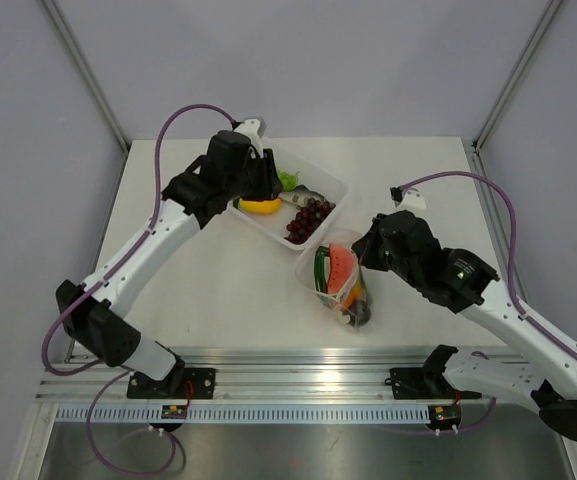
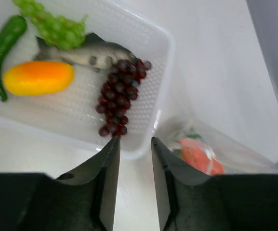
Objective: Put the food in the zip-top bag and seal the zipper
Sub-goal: Pick up the fake fruit from the bin.
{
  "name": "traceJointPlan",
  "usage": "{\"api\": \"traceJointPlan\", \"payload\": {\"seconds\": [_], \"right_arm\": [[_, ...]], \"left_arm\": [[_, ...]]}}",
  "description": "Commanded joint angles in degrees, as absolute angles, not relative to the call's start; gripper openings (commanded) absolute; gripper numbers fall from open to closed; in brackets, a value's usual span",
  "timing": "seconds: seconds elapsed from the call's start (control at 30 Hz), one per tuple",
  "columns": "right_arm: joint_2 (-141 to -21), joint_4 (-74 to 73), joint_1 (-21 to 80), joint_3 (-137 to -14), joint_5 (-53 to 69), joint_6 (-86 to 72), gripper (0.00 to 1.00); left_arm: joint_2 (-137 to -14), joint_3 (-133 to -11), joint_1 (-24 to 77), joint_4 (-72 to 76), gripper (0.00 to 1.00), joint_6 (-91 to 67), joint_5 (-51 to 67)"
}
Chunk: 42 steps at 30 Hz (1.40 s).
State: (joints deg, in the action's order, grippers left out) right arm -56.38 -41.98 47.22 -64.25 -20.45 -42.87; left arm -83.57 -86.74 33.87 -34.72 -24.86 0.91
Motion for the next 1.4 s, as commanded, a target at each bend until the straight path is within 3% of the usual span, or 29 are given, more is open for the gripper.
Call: {"api": "traceJointPlan", "payload": {"seconds": [0.0, 0.33, 0.4, 0.53, 0.67, 0.87, 1.37], "right_arm": [[-55.20, -41.66, 46.93, -64.86, -23.55, -42.01, 0.00], [-56.51, -41.92, 46.93, -64.95, -24.61, -40.52, 0.00], [-57.04, -41.84, 46.93, -64.86, -24.96, -40.08, 0.00], [-58.18, -40.70, 46.93, -64.78, -25.05, -39.29, 0.00], [-59.94, -39.73, 46.93, -65.21, -23.82, -38.58, 0.00], [-60.29, -39.11, 46.93, -65.13, -23.03, -38.23, 0.00], [-60.29, -39.81, 46.93, -64.69, -23.29, -37.97, 0.00]], "left_arm": [[-90.42, -92.19, 31.56, -39.37, 0.46, -20.05, -3.77], [-113.54, -111.61, 30.15, -47.90, 0.87, -4.05, -13.97], [-116.53, -114.07, 28.84, -49.12, 0.88, -7.02, -12.76], [-117.95, -113.83, 26.46, -48.43, 0.79, -18.61, -10.99], [-117.51, -111.36, 25.23, -46.59, 0.85, -32.66, -12.48], [-117.60, -105.39, 23.64, -40.61, 0.84, -45.23, -12.48], [-126.64, -112.14, 23.55, -47.28, 0.88, -60.56, -21.88]]}}
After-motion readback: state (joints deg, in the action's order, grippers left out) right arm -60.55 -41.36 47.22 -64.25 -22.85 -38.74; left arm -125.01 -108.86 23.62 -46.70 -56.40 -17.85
